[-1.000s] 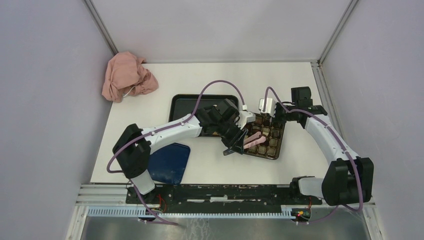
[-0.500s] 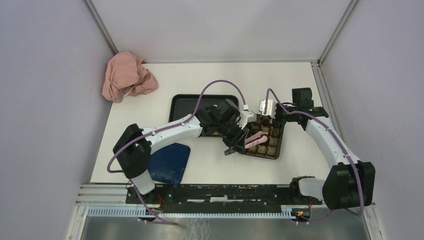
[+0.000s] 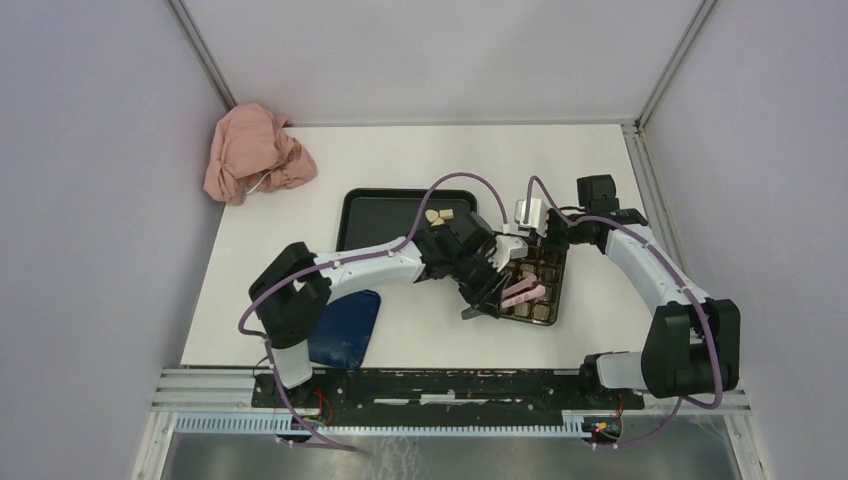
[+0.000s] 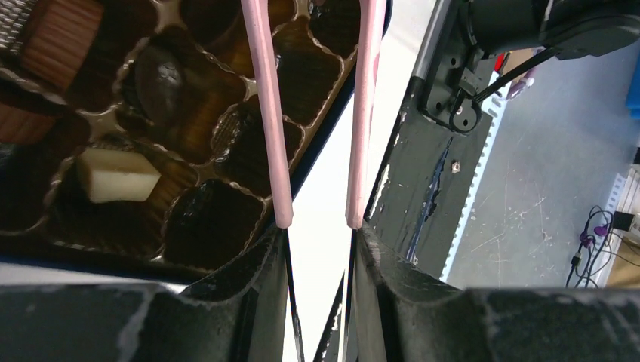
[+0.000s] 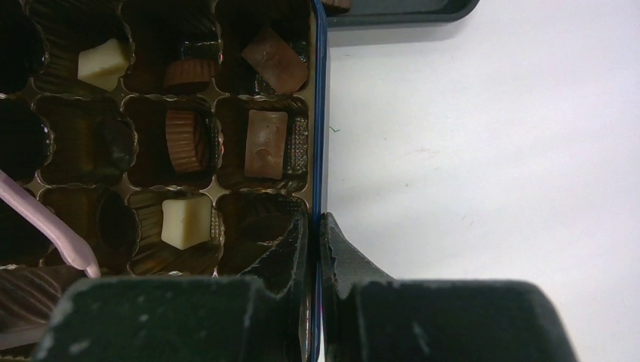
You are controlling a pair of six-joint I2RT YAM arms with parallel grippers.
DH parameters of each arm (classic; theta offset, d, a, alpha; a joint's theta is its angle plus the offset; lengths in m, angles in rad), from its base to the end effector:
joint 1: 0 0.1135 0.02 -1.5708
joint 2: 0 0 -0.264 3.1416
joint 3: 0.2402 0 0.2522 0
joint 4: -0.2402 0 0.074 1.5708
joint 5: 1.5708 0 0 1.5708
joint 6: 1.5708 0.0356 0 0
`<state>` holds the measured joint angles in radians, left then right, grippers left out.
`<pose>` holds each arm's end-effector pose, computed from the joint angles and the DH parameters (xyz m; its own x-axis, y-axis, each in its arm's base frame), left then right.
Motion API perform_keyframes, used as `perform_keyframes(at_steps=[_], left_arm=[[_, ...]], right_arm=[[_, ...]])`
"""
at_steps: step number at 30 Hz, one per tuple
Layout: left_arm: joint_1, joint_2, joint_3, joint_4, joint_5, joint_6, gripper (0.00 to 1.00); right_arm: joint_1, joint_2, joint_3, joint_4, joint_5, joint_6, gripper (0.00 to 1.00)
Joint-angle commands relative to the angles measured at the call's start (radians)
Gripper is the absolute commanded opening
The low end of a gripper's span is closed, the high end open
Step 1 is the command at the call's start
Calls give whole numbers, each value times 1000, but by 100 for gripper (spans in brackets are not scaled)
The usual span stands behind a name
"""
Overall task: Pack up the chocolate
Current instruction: Adjust the packing box at the center of the board, then place the fake chocolate in the packing box.
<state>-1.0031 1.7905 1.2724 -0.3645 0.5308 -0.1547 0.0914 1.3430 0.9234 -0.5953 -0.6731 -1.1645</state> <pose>0.1927 -0.3356 0.2211 -0.5490 0.6138 -0.5673 0.8253 0.2906 -0.4842 0.2592 0.0460 0.2392 0.0322 -0.7183 -0.6950 -0.9347 0.2247 -0.2755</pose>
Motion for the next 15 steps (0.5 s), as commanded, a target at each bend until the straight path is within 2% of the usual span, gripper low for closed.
perform_keyframes(at_steps=[1,15], left_arm=[[-32,35,42,46,-6,-27,8],[-62,95,108,3,-90,-26,13]], right_arm=[[4,11,53,20,-10,15,1],[3,30,60,11,-6,16,3]])
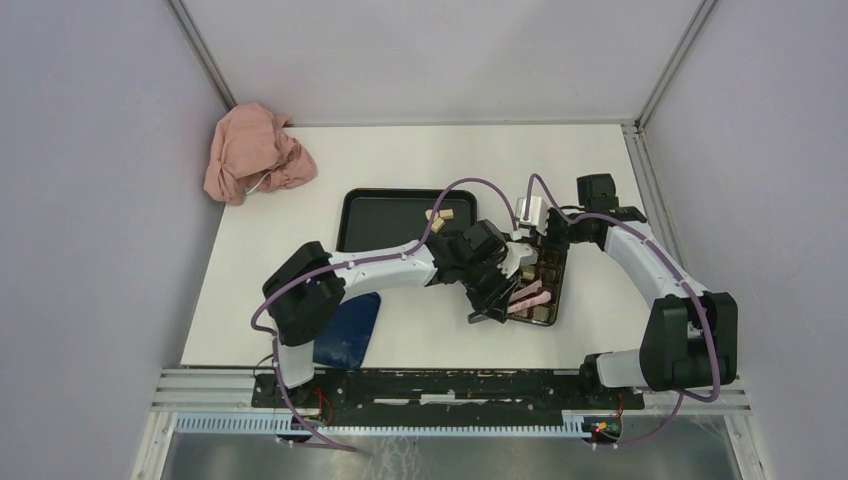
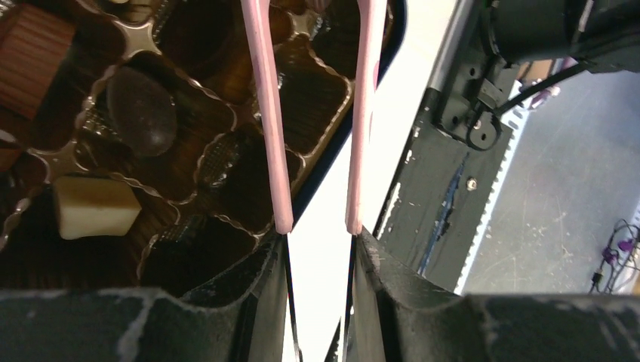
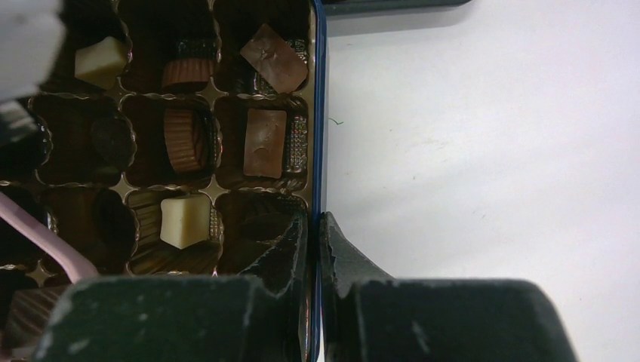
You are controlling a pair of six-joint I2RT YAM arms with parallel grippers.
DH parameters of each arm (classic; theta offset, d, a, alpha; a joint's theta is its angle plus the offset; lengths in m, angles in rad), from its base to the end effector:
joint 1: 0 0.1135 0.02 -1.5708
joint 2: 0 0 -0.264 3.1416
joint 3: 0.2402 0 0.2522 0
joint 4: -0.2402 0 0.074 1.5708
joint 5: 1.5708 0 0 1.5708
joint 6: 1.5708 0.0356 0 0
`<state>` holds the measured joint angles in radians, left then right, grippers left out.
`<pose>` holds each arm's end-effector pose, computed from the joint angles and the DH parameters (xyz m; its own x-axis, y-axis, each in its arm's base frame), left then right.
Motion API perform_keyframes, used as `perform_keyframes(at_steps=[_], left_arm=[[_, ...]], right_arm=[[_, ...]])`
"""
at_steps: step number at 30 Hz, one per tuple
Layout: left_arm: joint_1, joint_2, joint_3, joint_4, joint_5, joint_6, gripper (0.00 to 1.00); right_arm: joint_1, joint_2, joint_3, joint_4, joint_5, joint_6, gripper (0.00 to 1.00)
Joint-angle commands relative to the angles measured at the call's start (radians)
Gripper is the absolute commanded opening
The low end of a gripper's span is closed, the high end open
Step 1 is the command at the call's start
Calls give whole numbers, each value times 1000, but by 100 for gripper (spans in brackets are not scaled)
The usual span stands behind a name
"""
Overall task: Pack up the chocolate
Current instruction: Place the fake chocolate in the packing box.
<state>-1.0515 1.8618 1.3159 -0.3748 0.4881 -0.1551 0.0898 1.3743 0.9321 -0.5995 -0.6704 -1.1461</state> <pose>0.1840 -0.3556 0.2066 -0.5305 0.6531 -0.5403 0.8357 0.2963 -0.4623 0.2639 0.0460 0.2339 -0.0057 -0.7174 -0.6967 -0.9411 0.2395 -0.2389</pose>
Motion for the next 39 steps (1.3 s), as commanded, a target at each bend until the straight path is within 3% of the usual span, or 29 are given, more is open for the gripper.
perform_keyframes(at_steps=[1,7,24,39], left_arm=[[-16,28,69,12,-56,-26,14],[-30,54,107,-5,-85,-23,16],[-43,74,118,-7,-103,-28,38],[-42,65,114,-2,-112,-36,46]], right_arm=[[4,0,51,15,-8,-3,3],[4,9,54,8,-9,-3,3],[5,19,58,3,-8,-3,4],[4,20,59,-1,-6,-5,5]])
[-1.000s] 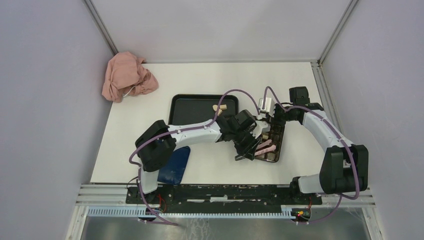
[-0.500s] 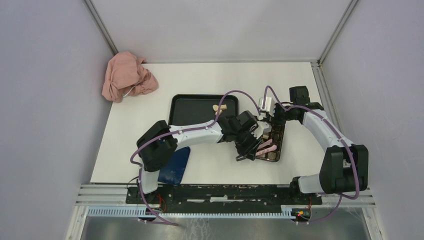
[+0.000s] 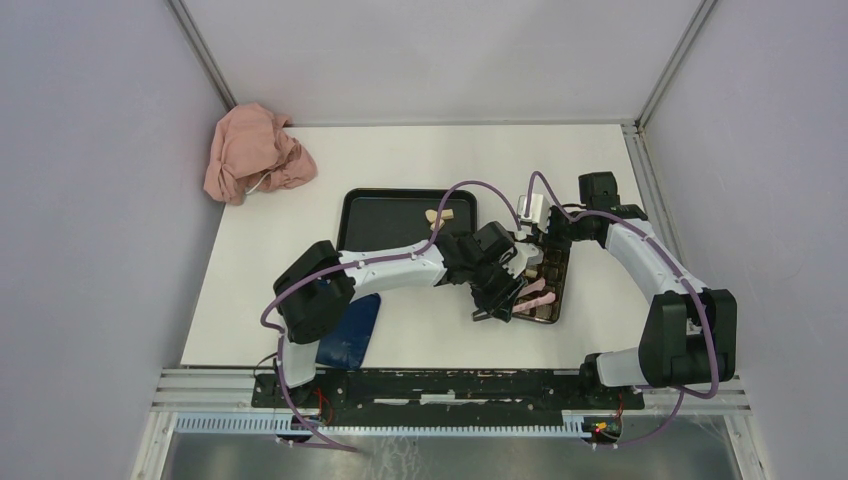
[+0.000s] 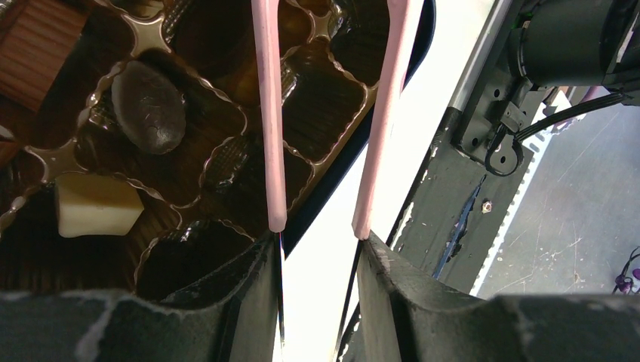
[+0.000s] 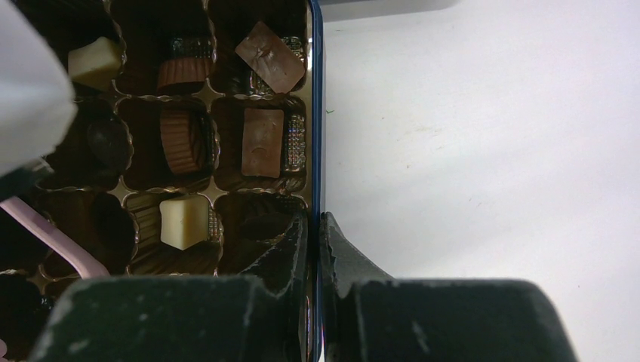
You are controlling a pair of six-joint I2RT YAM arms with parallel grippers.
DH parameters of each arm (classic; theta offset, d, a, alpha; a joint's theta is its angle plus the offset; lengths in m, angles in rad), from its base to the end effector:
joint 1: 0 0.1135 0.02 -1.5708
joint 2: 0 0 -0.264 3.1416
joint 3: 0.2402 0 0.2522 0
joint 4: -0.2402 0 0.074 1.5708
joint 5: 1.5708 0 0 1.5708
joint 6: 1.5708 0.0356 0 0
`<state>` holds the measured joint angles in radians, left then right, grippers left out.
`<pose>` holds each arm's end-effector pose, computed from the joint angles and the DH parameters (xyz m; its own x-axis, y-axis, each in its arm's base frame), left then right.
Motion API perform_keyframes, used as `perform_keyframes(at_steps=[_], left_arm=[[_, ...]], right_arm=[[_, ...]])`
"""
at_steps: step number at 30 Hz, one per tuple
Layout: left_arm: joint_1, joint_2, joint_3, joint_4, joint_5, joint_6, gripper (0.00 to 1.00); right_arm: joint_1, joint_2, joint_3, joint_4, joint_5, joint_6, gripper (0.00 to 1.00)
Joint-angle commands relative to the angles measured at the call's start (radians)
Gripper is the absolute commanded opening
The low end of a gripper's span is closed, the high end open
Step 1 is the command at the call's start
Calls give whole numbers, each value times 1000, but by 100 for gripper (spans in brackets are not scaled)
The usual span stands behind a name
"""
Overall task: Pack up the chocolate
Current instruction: Place the fake chocolate in the packing box.
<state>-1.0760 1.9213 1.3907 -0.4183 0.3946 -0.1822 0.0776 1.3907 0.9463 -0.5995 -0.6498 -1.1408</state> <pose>0.1848 -0.3713 0.2024 -0.5460 0.6597 -0.5163 0.8336 0.3669 -0.4129 0.2687 0.0425 0.2336 -0.0274 -0.7280 -0.6850 -0.9355 0.2602 -0.2391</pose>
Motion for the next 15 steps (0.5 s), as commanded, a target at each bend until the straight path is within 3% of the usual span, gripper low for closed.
perform_keyframes(at_steps=[1,15], left_arm=[[-17,3,38,45,-18,-11,46],[-15,-151,-90,131,-59,-61,41]], right_arm=[[16,4,45,-2,-26,-10,4],[10,47,60,1,2,16,5]])
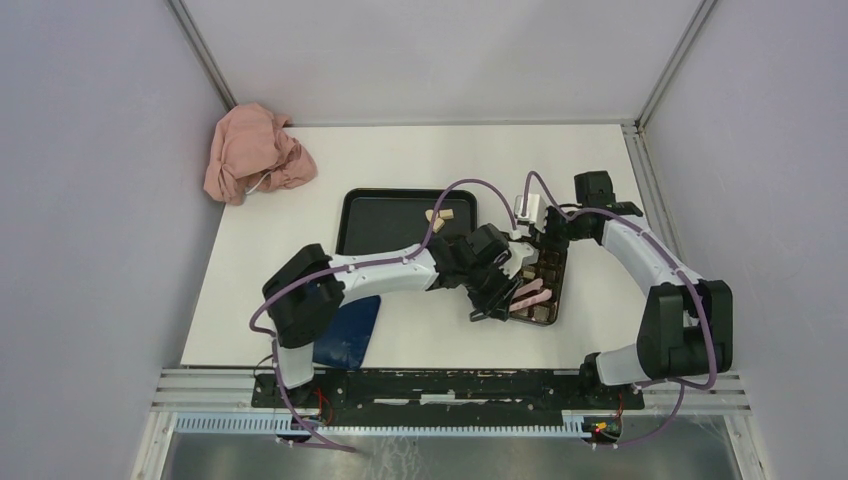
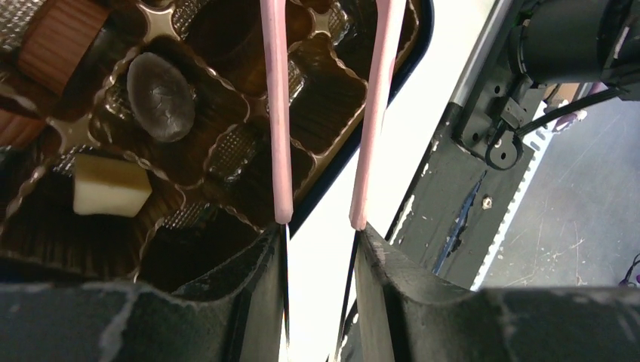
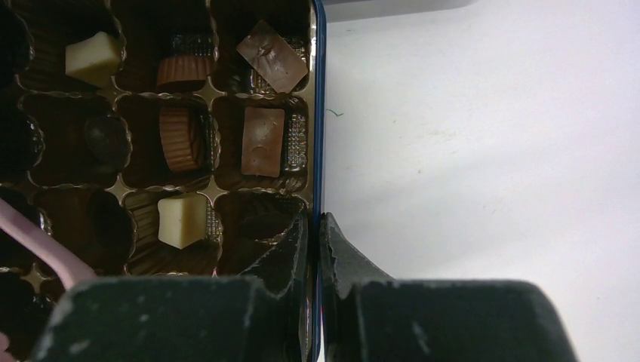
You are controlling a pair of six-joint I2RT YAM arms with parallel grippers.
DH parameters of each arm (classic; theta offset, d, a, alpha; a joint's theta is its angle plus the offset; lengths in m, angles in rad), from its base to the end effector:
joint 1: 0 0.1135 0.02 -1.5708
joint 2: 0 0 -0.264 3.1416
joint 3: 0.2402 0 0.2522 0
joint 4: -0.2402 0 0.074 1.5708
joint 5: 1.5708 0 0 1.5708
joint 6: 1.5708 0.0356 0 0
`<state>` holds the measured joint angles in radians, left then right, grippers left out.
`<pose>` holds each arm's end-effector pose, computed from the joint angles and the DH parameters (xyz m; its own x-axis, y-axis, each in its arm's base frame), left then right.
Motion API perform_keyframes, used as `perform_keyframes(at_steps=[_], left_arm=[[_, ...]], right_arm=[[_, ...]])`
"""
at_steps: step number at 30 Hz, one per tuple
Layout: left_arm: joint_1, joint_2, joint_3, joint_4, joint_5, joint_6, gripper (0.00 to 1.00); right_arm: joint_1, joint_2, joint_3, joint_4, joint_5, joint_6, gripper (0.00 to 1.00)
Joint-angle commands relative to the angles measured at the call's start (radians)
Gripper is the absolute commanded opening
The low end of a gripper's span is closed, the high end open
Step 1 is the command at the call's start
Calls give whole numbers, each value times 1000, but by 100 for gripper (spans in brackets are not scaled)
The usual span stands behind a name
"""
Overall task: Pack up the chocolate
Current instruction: Place the fake chocolate in the packing box.
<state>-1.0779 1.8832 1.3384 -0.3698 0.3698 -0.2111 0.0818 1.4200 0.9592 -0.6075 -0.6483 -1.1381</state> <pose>0.1813 -0.3648 0.2042 -0.5606 0.6308 -0.5366 0.8267 0.3877 -0.4079 0.2731 0.0440 0.2296 -0.0440 -0.7297 -0.6824 -0.9418 0.2582 -0.2153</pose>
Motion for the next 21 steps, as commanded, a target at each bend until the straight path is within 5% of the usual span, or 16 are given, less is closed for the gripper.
perform_keyframes(at_steps=[1,14,21], left_arm=[[-13,-129,-50,85,-42,-34,41],[0,-284,-166,5,-172,-11,41],[124,-405,-215,-55,-212,13,42]], right_arm=[[4,22,48,8,1,18,5],[-28,110,73,-16,8,35,8],[-30,160,86,-30,33,49,18]])
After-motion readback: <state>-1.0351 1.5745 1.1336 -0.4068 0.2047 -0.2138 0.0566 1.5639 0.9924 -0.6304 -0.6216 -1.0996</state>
